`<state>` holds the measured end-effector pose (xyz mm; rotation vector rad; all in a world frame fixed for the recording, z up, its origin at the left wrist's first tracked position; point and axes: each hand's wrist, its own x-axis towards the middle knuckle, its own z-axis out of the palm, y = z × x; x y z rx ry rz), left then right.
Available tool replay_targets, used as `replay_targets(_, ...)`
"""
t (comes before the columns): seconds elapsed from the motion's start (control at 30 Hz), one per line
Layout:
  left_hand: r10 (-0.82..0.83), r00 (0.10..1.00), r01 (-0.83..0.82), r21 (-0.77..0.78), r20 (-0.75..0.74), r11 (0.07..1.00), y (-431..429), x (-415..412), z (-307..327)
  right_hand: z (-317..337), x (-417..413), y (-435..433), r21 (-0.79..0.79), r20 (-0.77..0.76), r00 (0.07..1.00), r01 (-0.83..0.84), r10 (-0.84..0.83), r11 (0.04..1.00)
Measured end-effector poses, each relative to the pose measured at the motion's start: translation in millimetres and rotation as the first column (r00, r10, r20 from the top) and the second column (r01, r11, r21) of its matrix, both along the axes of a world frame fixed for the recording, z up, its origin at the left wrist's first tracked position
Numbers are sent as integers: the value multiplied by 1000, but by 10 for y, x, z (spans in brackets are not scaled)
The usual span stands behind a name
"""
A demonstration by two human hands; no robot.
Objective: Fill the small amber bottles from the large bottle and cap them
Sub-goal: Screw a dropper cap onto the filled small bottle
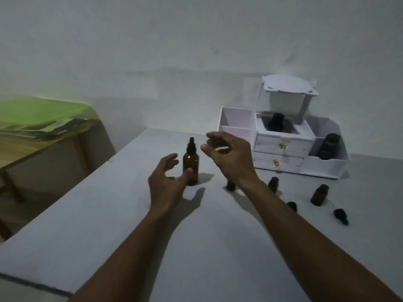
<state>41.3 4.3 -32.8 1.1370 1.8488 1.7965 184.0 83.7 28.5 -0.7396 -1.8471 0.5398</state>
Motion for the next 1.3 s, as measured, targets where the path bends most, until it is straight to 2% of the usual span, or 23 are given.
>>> replay_targets(0.13, -34, 990, 44, 77, -135, 996, -151, 210, 69, -87, 651, -98, 38, 39, 998, 44, -45, 998)
replay_targets(0.3, -259, 953, 263, 5, -158, 965, -220, 676, 71, -337, 1444, -216, -19, 116, 966, 234, -230, 972)
replay_targets(0.43, -453, 889, 439, -149, -71, 886, -156, 1124, 47, -549, 1812, -270, -249, 188, 922, 378, -338, 892)
replay_targets(0.53, -454, 891, 444, -215, 7, 870, -25, 1398, 3, -645, 1918, -274, -251, 324, 873, 450, -364, 857)
replay_targets(0.63, -418, 908, 414, -212, 31, 885, 127, 1539, -30, -688, 1900, -250, -252, 420, 831, 492, -364, 833)
replay_targets(0.77, -415, 909, 416, -202, 50, 887, 303, 1639, -10, -657, 1876, -207, -229, 463, 795, 534, -391, 814)
replay_targets(0.83, -423, 904, 425, -207, 57, 881, 363, 1681, 17, -588, 1884, -187, -222, 418, 796, 557, -438, 800)
replay_targets(0.93, -450, 890, 454, -197, 67, 869, 449, 1711, 61, -407, 1891, -124, -219, 214, 836, 545, -505, 809)
replay_targets(1.03, -458, 883, 469, -199, 101, 860, 500, 1701, 71, -222, 1854, -3, -257, 29, 893, 442, -450, 859)
replay_targets(1.13, -481, 868, 497, -191, 128, 846, 514, 1668, 45, -190, 1753, 103, -291, -91, 926, 328, -367, 899)
replay_targets(1.3, -493, 868, 495, -220, 67, 841, 544, 1694, -31, -349, 1638, 136, -336, -177, 936, 235, -306, 912)
